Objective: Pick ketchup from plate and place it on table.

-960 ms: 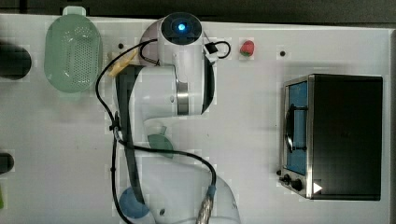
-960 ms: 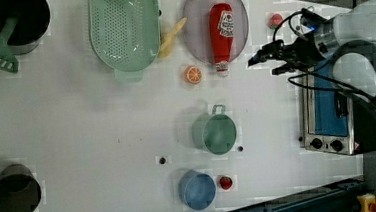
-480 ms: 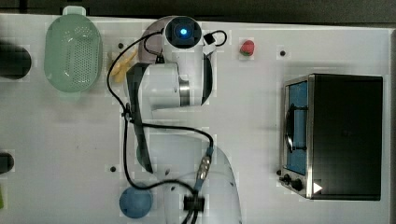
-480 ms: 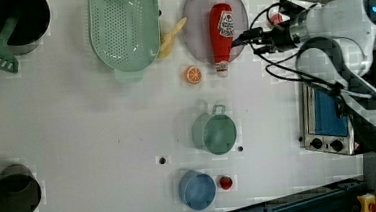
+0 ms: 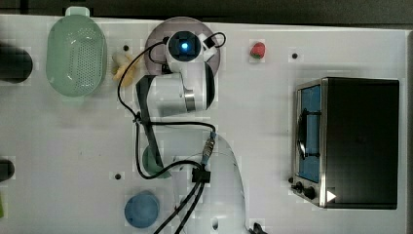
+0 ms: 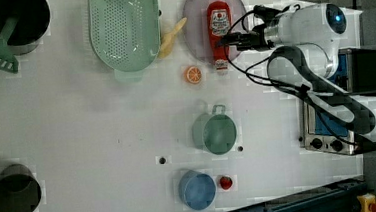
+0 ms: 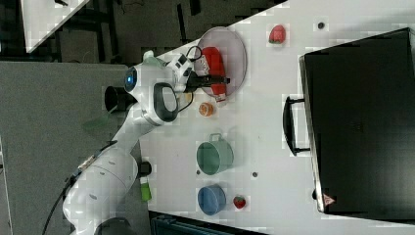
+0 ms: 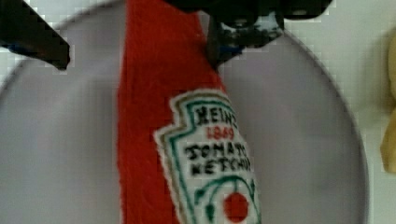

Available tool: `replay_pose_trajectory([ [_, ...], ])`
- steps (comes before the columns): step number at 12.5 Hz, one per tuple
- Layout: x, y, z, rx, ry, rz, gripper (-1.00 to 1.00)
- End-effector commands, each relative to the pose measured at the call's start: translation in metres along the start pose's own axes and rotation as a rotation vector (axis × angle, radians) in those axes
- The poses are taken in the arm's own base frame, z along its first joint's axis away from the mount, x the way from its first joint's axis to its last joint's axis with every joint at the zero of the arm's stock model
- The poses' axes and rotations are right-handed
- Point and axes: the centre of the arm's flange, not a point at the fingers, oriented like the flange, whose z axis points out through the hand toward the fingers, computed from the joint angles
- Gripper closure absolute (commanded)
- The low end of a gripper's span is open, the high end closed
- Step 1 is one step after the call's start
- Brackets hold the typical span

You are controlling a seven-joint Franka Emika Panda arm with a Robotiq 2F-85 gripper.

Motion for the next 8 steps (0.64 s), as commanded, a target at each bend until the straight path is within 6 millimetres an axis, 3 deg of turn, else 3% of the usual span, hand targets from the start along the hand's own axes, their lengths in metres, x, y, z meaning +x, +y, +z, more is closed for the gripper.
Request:
replay_pose_trajectory([
  [1, 0.018, -0.007, -0.010, 0.003, 0.101, -0.060, -1.00],
  [4, 0.019, -0.008, 0.006, 0.006, 0.099, -0.062, -1.00],
  [5, 0.019, -0.010, 0.007, 0.008, 0.103, -0.064, -0.91],
  [8, 0.022, -0.009, 0.003, 0.007, 0.113, -0.062, -0.21],
])
